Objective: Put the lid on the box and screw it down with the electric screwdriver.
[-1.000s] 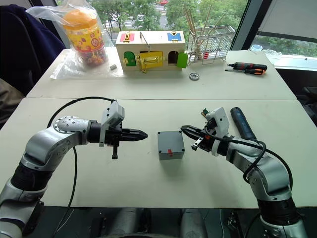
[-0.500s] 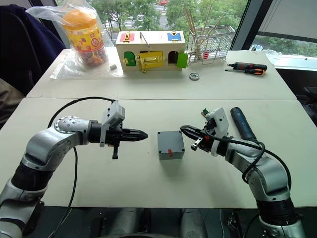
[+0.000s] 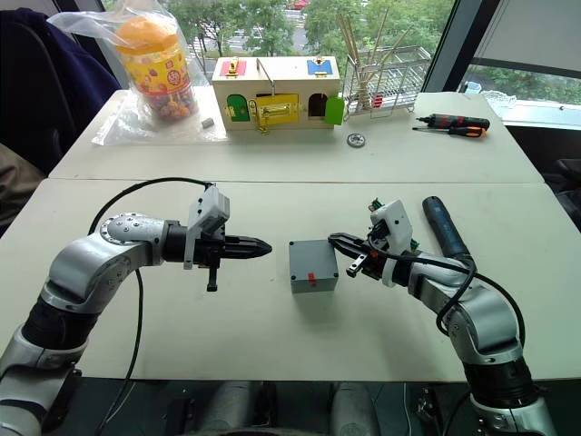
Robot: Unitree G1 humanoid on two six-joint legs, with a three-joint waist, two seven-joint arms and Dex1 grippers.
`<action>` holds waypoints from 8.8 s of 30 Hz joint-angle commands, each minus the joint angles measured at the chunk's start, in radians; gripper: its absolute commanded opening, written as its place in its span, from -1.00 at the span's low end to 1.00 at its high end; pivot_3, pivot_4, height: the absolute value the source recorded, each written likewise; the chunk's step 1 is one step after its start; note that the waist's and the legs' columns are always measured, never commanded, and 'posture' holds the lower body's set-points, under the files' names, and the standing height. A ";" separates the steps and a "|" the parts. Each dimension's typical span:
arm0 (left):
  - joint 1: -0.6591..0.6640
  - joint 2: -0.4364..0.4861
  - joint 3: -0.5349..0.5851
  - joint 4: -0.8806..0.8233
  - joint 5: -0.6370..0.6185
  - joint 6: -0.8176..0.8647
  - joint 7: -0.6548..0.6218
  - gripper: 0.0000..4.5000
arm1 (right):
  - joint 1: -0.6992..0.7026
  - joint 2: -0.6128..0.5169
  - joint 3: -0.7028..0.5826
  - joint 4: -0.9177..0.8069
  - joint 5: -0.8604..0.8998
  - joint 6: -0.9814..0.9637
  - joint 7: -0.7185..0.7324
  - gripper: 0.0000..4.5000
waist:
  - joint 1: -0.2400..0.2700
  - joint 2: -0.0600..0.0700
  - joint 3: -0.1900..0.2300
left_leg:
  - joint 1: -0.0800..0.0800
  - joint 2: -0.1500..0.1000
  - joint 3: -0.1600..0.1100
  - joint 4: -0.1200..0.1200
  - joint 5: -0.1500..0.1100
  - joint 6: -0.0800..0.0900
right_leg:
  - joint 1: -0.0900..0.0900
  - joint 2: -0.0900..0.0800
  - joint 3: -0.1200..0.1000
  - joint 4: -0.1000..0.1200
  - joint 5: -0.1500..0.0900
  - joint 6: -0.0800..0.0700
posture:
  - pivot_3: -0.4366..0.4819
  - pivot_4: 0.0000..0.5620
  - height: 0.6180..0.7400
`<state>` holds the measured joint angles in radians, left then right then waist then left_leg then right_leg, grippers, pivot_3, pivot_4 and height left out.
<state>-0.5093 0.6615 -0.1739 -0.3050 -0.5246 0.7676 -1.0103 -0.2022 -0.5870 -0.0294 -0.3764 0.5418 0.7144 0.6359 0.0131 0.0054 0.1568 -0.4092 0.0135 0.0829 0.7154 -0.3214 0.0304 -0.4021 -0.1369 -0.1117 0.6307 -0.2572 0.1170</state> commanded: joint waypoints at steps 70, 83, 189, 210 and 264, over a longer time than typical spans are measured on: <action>-0.132 -0.004 -0.027 0.110 0.024 -0.134 -0.121 -1.00 | -0.728 -0.285 -0.414 0.522 -0.437 0.406 0.263 -0.22 | -0.002 0.018 0.012 | -0.003 0.000 0.004 -0.010 0.005 -0.009 | -0.007 0.002 -0.001 0.000 0.000 0.000 | -0.05 -0.47 0.45; -0.244 -0.166 -0.102 0.346 0.104 -0.194 -0.167 -1.00 | -0.365 0.486 -0.622 -0.297 -0.021 0.374 -0.032 -0.22 | 0.007 0.017 0.013 | -0.002 -0.005 0.001 -0.012 0.009 -0.011 | -0.004 0.002 0.000 0.000 0.002 -0.002 | -0.05 -0.47 0.45; -0.049 -0.251 -0.046 -0.040 0.036 -0.034 0.052 -1.00 | -0.275 -0.641 -0.323 0.457 0.409 0.692 -0.299 -0.22 | -0.006 0.004 0.000 | 0.001 -0.001 0.004 -0.014 0.005 -0.005 | -0.006 -0.002 0.002 -0.001 0.000 -0.005 | -0.05 -0.47 0.45; 0.008 -0.263 -0.067 -0.136 0.032 -0.036 0.197 -1.00 | -0.517 -0.546 -0.001 0.990 0.062 0.716 0.024 0.58 | 0.001 0.006 0.002 | 0.000 0.000 0.003 -0.013 0.006 -0.007 | -0.007 0.001 0.003 -0.001 0.000 -0.005 | -0.05 -0.47 0.45; -0.115 -0.199 -0.089 0.424 0.326 -0.334 -0.006 -1.00 | -0.004 -0.363 0.051 -0.193 0.042 0.204 0.133 0.99 | 0.023 -0.003 0.008 | 0.000 0.001 -0.002 -0.011 0.007 -0.008 | -0.004 0.002 -0.001 0.000 0.000 -0.005 | -0.05 -0.47 0.45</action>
<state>-0.6290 0.4531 -0.2846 0.1974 -0.1843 0.4115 -1.0037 -0.1864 -0.9442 0.0122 -0.5947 0.6242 0.9672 0.7522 0.0356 0.0021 0.1647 -0.4089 0.0143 0.0805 0.7047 -0.3141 0.0224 -0.4059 -0.1346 -0.1128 0.6306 -0.2571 0.1116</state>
